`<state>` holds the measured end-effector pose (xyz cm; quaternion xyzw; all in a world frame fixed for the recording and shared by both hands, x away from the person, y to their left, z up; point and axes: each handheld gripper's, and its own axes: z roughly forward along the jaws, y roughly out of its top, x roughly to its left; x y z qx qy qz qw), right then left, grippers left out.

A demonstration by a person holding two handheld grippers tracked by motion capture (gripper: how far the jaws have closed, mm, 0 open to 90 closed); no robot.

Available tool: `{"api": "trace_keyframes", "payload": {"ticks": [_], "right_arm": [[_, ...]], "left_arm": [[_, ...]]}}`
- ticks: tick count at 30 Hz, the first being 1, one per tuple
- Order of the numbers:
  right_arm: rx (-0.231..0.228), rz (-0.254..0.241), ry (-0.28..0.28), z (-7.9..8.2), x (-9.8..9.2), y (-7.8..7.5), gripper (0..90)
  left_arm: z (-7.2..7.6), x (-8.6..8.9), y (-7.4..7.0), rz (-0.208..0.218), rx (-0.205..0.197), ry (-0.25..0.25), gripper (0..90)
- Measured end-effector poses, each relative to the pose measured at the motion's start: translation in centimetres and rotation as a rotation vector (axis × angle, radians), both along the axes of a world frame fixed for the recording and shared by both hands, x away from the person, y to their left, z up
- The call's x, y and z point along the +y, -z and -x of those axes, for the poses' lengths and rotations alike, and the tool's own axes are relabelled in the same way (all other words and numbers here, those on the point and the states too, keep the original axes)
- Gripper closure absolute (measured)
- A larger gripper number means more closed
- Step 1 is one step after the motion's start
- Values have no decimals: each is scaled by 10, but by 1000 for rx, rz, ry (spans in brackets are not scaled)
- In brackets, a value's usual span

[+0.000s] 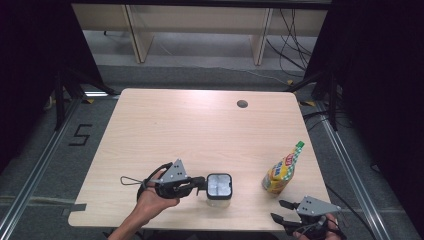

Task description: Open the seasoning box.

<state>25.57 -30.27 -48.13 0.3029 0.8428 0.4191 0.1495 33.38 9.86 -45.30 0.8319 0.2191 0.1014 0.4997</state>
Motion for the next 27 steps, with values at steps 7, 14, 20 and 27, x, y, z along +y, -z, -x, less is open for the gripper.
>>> {"api": "trace_keyframes", "payload": {"ticks": [7, 14, 20, 27], "right_arm": [[-26, -74, -63, 9, 27, -7, 638], [-74, -87, -135, 3, 51, -13, 701], [-143, -75, -182, -9, 77, -21, 827], [-154, -35, -165, -22, 97, -23, 878]], "left_arm": [[0, 1, 3, 31, 6, -9, 881], [-1, 4, 5, 47, 5, -1, 880], [0, 5, 6, 52, 3, -5, 880], [1, 7, 9, 70, 10, -12, 880]]}}
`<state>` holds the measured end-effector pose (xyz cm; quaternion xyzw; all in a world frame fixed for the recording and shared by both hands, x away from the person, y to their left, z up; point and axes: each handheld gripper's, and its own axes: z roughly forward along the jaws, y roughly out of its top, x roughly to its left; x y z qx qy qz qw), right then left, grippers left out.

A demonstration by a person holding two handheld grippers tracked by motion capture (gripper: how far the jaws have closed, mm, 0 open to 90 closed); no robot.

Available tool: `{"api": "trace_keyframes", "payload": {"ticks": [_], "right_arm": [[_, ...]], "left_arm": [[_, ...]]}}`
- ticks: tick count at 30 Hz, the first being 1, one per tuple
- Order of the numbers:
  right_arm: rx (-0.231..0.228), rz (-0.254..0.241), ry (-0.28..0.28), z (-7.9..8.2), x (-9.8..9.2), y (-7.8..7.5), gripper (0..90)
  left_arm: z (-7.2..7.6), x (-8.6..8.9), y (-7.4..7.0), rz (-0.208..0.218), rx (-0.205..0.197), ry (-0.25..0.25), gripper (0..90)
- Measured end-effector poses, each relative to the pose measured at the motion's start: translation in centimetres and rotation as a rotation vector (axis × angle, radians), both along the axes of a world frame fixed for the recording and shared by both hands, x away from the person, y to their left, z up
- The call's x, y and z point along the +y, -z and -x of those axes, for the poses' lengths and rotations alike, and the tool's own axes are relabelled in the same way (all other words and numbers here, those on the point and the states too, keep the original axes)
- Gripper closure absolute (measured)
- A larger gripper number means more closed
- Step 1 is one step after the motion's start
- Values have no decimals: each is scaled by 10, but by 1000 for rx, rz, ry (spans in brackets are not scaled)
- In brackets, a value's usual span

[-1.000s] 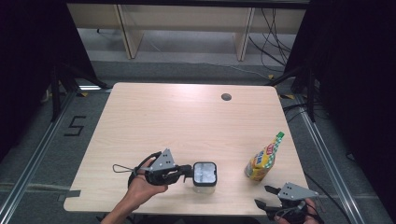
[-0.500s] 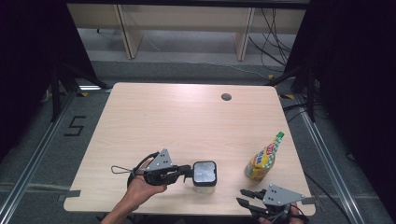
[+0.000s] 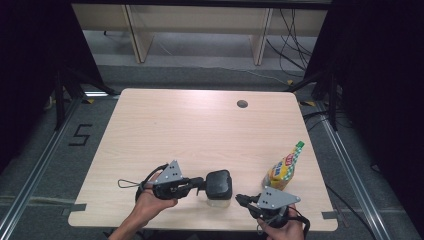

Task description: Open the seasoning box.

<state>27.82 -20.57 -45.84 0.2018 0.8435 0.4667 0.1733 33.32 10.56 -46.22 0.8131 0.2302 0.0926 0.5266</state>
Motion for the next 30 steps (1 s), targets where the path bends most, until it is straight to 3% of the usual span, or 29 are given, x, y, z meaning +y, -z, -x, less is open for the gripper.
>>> {"api": "trace_keyframes", "payload": {"ticks": [12, 13, 14, 17, 18, 20, 25, 30], "right_arm": [[-24, -17, -18, -17, 22, -8, 900], [-29, -24, -17, -17, 25, -9, 900], [-46, -7, -23, -17, 29, -11, 900], [-51, -10, -11, -17, 30, -12, 900], [-56, -15, -27, -18, 31, -14, 900], [-59, -15, -33, -18, 33, -15, 900], [-72, -22, -33, -19, 38, -20, 899], [-89, -19, -47, -22, 46, -24, 899]], "left_arm": [[-2, 2, 1, 3, -9, 16, 857], [-1, 4, 0, -1, -3, 4, 817], [-1, 11, -4, 5, -9, 25, 761], [-1, 20, -4, -12, -15, 44, 699], [-1, 24, -1, -18, -15, 43, 682], [1, 24, 11, -78, -8, 55, 647], [0, 18, 22, -97, -20, 77, 585], [-6, 12, 35, -96, -40, 112, 607]]}}
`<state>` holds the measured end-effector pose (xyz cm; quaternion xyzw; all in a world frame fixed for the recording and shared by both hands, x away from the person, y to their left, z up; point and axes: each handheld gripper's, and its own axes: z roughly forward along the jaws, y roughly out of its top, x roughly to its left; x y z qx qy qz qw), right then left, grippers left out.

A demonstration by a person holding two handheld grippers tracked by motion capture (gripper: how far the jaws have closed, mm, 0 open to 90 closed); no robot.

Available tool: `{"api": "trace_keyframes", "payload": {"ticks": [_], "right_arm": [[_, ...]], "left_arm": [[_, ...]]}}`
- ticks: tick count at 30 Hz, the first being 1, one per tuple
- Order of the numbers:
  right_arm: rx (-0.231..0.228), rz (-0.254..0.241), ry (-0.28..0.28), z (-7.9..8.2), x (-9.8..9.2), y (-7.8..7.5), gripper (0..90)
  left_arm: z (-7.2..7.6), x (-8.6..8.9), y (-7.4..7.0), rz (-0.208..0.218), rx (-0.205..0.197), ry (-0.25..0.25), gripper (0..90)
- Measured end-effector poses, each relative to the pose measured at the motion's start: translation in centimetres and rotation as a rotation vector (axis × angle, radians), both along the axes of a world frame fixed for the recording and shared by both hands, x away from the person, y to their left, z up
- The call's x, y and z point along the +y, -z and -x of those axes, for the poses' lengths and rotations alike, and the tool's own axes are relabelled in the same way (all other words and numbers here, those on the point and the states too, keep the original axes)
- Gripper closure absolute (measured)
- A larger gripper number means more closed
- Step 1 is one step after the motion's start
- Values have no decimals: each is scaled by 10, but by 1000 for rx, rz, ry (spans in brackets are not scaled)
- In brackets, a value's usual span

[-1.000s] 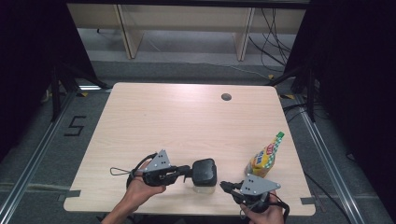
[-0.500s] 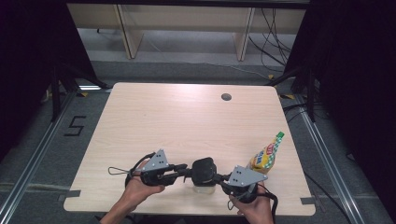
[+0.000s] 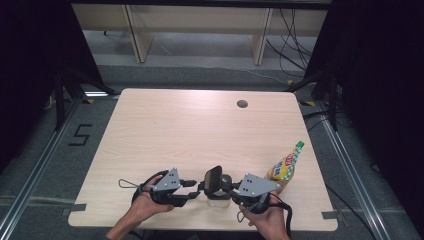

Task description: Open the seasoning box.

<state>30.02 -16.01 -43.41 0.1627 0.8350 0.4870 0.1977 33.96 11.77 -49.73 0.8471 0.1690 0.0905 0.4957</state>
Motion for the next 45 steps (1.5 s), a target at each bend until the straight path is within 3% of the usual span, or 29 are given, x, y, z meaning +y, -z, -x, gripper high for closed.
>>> {"api": "trace_keyframes", "payload": {"ticks": [2, 4, 6, 20, 24, 29, 32, 34, 35, 36, 39, 43, 44, 45], "right_arm": [[7, -4, 9, 0, 2, -1, 899], [-2, -1, -4, -2, 5, -2, 899], [-6, -4, -19, -4, 13, -4, 898], [-2, 2, -69, -13, 45, -8, 885], [-2, 0, -61, -14, 47, -8, 886], [-3, 1, -67, -18, 50, -6, 883], [7, -3, -50, -17, 47, -7, 852], [2, -5, -46, -16, 45, -7, 843], [7, -7, -18, -13, 37, -7, 795], [7, -7, -18, -13, 37, -7, 795], [-31, 27, 9, -2, 25, -3, 726], [-9, 36, 47, 13, 7, 5, 660], [12, 30, 71, 18, 1, 7, 641], [22, 33, 94, 24, -12, 12, 616]], "left_arm": [[-2, -2, 2, 8, -2, 14, 618], [-3, -5, 3, 16, -5, 28, 686], [-2, -8, 4, -2, 5, 23, 720], [-2, -10, 1, -25, 18, -5, 727], [0, -11, 1, -21, 32, -11, 727], [0, -11, 1, -29, 18, -11, 726], [2, -11, 1, -14, 30, -6, 715], [2, -11, 0, -15, 30, -4, 641], [2, -11, 0, -16, 30, 2, 602], [4, -10, -1, -24, 28, -2, 602], [6, -6, -2, -47, 5, -18, 500], [13, -3, -2, -53, 17, -28, 437], [14, -1, -1, -76, 13, -24, 437], [17, 0, 0, -69, 31, -30, 417]]}}
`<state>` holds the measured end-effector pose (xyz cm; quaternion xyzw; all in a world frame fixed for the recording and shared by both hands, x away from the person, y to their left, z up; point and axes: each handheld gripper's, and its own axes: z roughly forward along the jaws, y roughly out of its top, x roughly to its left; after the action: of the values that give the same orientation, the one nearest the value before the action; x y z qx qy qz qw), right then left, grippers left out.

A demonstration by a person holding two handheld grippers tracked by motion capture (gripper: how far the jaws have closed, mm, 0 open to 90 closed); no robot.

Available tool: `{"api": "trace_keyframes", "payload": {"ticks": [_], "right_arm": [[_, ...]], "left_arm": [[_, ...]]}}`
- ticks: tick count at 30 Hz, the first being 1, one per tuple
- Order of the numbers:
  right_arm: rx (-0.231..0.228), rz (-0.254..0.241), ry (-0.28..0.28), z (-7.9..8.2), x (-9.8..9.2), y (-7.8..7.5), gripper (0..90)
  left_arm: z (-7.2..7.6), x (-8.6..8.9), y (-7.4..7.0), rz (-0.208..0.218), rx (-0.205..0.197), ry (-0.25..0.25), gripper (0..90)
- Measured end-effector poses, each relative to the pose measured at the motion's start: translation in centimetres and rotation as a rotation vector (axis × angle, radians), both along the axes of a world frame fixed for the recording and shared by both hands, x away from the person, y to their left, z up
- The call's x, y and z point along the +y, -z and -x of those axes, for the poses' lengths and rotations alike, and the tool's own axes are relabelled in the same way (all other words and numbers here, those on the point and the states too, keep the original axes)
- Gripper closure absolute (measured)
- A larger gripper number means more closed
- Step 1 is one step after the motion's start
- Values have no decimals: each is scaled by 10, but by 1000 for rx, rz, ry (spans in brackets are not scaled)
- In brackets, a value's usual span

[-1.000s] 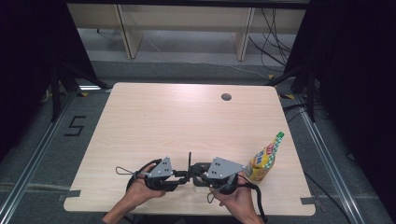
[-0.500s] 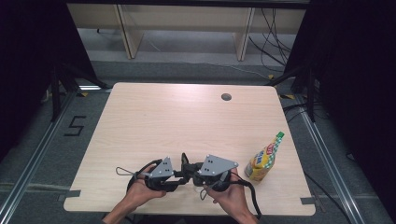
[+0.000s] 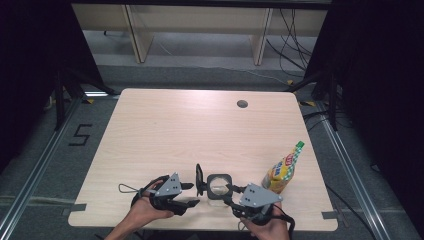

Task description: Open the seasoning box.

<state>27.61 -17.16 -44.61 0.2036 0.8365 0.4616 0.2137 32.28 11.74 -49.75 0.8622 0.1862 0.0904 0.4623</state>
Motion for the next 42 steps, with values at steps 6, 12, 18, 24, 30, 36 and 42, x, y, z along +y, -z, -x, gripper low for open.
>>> {"api": "trace_keyframes", "payload": {"ticks": [6, 12, 18, 24, 30, 36, 42], "right_arm": [[33, -12, 62, 14, -28, 6, 569], [38, -13, 121, 23, -50, 10, 499], [65, -26, 191, 29, -70, 17, 438], [106, -60, 281, 31, -82, 22, 388], [92, -65, 333, 34, -92, 20, 335], [102, -89, 447, 35, -104, 21, 243], [73, -116, 532, 21, -110, 26, 146]], "left_arm": [[5, 4, 3, 1, 9, -35, 369], [7, 10, 3, 7, 27, -76, 317], [15, 10, -1, 12, 38, -96, 311], [20, 11, 0, 4, 46, -105, 316], [19, 14, 2, -5, 47, -104, 314], [19, 14, 0, -19, 42, -105, 316], [18, 14, -1, -4, 66, -103, 319]]}}
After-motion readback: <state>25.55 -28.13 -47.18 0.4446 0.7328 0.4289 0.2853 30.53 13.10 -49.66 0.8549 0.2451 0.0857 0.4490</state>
